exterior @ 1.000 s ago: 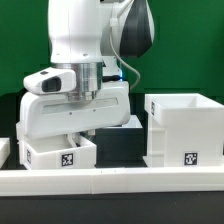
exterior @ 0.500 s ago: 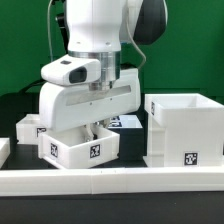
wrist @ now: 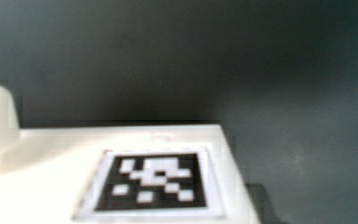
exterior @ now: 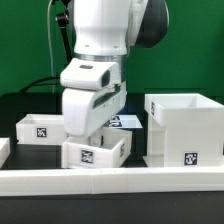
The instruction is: Assemble drawer
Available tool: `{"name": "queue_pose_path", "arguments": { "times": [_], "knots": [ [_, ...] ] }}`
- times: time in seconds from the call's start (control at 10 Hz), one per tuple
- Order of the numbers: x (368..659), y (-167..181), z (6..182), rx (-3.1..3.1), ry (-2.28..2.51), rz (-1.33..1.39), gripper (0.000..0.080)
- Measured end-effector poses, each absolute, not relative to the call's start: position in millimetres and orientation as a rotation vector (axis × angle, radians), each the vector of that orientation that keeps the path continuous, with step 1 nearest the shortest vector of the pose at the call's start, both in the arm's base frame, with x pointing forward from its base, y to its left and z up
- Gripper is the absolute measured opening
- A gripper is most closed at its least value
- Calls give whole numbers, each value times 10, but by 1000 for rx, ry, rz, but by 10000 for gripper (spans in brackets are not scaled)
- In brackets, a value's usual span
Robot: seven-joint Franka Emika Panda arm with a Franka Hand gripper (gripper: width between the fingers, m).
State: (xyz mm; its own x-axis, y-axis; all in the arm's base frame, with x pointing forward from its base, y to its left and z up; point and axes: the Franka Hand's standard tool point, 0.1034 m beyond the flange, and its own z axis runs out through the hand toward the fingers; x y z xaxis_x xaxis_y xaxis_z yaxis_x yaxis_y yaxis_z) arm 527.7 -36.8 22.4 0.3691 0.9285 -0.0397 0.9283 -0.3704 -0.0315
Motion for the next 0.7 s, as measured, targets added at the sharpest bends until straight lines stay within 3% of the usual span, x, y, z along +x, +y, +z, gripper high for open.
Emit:
{"name": "queue_pose_path", "arguments": {
  "times": [0.7],
  "knots": [
    [5319, -360, 169, -2294, -2149, 62, 41]
  ]
}}
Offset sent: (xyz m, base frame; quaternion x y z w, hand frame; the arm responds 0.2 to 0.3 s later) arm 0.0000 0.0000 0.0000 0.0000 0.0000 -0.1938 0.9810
